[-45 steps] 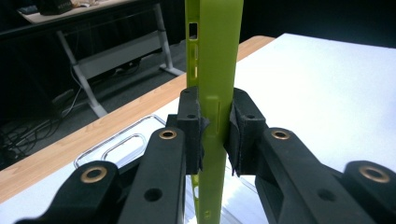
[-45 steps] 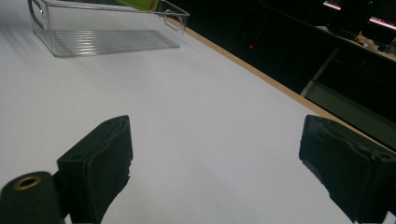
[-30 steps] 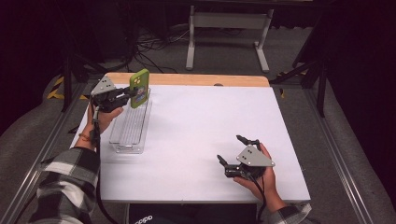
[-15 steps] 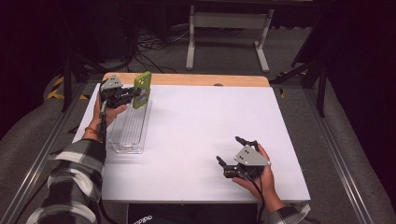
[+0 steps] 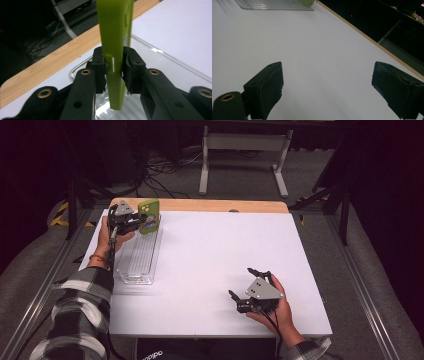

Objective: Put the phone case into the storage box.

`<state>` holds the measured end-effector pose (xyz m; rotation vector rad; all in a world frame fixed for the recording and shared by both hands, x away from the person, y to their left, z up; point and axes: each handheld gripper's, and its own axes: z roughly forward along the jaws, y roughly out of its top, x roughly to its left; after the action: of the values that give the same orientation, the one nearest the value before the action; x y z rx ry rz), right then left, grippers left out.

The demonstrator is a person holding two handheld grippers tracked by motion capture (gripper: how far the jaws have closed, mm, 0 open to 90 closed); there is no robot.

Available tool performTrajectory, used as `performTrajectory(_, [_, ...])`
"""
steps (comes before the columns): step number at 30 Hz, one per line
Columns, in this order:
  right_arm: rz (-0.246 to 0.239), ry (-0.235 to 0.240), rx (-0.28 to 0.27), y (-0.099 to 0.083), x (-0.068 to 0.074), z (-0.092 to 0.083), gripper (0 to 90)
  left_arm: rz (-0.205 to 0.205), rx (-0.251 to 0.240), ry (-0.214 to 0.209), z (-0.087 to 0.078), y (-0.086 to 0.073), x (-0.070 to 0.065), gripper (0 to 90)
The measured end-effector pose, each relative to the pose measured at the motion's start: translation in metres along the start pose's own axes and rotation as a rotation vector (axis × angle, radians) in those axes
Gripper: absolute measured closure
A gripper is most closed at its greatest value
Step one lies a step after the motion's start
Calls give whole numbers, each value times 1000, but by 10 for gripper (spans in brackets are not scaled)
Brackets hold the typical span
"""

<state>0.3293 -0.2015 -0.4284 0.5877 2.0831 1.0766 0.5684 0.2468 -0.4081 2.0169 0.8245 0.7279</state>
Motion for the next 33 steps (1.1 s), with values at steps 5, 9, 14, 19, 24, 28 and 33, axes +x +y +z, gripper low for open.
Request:
performTrajectory(5, [-11,10,9,0,2,1,109,9,4,35,4,2,-2,690])
performTrajectory(9, [-30,10,18,0,4,1,109,25,24,76,6,2,-1,641])
performTrajectory(14, [-35,9,19,1,4,1,112,25,53,124,9,1,-2,594])
performTrajectory(19, [-41,16,23,1,5,2,114,-15,37,194,10,-1,0,531])
performTrajectory(24, [-45,20,26,2,6,3,115,-36,45,207,12,-3,0,510])
performTrajectory(28, [-51,22,32,2,7,3,115,-48,32,255,10,-2,3,492])
performTrajectory(33, [-67,19,49,2,10,5,116,-77,21,272,7,2,7,475])
